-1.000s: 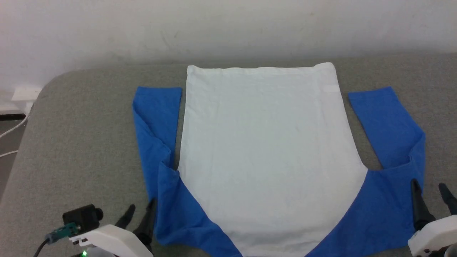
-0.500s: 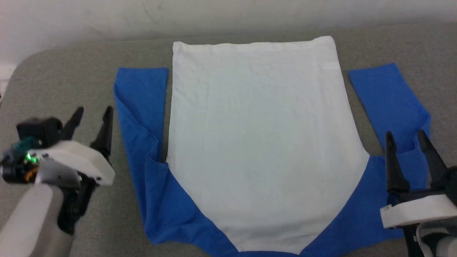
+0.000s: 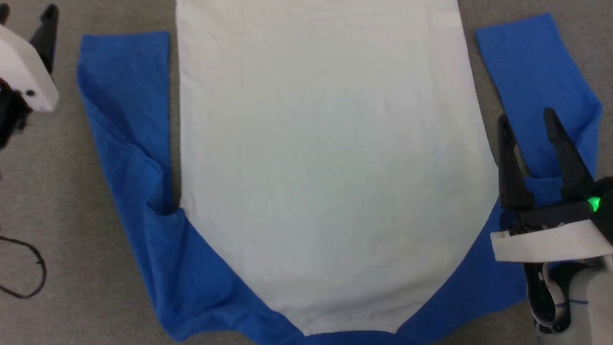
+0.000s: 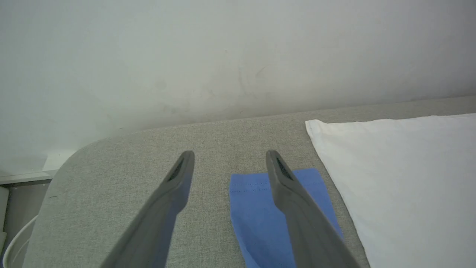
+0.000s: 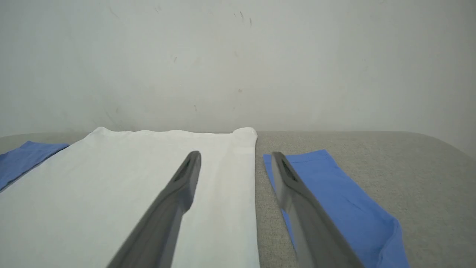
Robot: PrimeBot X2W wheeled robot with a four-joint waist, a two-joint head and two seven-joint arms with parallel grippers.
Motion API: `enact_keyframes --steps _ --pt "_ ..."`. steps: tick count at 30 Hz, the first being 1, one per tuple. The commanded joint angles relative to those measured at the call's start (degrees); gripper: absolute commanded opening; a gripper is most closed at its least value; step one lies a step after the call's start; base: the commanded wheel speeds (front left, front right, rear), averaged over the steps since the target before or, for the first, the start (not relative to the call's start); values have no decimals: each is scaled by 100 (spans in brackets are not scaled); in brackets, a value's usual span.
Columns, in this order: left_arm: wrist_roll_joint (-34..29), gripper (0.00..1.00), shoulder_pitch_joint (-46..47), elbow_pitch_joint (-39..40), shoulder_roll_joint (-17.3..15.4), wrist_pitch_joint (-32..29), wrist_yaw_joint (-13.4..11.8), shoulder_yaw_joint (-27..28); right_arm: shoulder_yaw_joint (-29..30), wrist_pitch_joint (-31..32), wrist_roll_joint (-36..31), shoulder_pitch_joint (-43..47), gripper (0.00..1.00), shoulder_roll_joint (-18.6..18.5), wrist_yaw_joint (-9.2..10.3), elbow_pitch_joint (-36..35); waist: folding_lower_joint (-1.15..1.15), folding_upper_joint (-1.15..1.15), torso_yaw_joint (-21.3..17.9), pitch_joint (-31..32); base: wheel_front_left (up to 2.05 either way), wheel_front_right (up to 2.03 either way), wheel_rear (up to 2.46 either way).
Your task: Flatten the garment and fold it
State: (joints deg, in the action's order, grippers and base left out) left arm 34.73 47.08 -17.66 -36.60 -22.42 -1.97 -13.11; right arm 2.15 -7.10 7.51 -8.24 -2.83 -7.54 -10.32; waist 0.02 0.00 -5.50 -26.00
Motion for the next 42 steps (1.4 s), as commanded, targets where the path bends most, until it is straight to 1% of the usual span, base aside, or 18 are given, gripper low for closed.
enact_keyframes --steps 1,4,9,15,18,19,20,21,23,24,29,35,39,42 --pt "20 100 157 -64 -55 -216 -55 -19 -19 -65 59 -127 100 -5 5 -9 -2 0 -407 -591 0 0 0" --pt "68 100 355 -167 -178 -812 -222 -27 -50 -163 106 -237 100 -5 5 40 -2 0 -521 -766 0 0 0" --pt "218 100 441 -154 -280 -1605 -609 47 -101 -298 208 -336 100 -5 5 114 -2 0 -654 -975 0 0 0" --pt "310 100 312 32 -382 -2101 -1088 187 -181 -408 299 -436 100 -5 5 198 -2 0 -765 -1152 0 0 0" --pt "310 100 183 119 -471 -2351 -1273 196 -184 -442 312 -461 100 -5 5 242 -2 0 -786 -1179 0 0 0" --pt "336 96 135 163 -489 -2448 -1300 192 -186 -448 317 -469 100 -5 5 256 -2 0 -789 -1181 0 0 0" --pt "380 30 88 214 -496 -2543 -1317 193 -185 -453 320 -476 100 -5 5 269 -2 0 -785 -1176 0 0 0" --pt "430 0 41 275 -490 -2618 -1323 195 -178 -457 321 -482 100 -5 5 284 -2 0 -775 -1161 0 0 0" --pt "500 0 -34 411 -480 -2654 -1322 218 -159 -459 319 -496 100 -5 5 315 -2 0 -747 -1112 0 0 0" --pt "488 0 -62 481 -486 -2563 -1331 248 -155 -460 321 -507 100 -5 5 328 -2 0 -732 -1078 0 0 0" --pt "351 0 -362 714 -491 -1794 -1299 396 -96 -460 306 -485 100 -5 5 400 -2 0 -600 -719 0 0 0" --pt "311 0 -1037 988 -393 -826 -1393 716 34 -368 213 -297 100 -5 5 432 -2 0 -334 -5 0 0 0" --pt "353 0 -1671 1362 -353 -439 -1483 926 151 -246 165 -56 100 -5 5 402 -2 0 -126 525 0 0 0" --pt "385 0 -2180 1746 -354 -306 -1585 1070 241 -129 135 163 100 -5 5 328 -2 0 33 862 0 0 0"
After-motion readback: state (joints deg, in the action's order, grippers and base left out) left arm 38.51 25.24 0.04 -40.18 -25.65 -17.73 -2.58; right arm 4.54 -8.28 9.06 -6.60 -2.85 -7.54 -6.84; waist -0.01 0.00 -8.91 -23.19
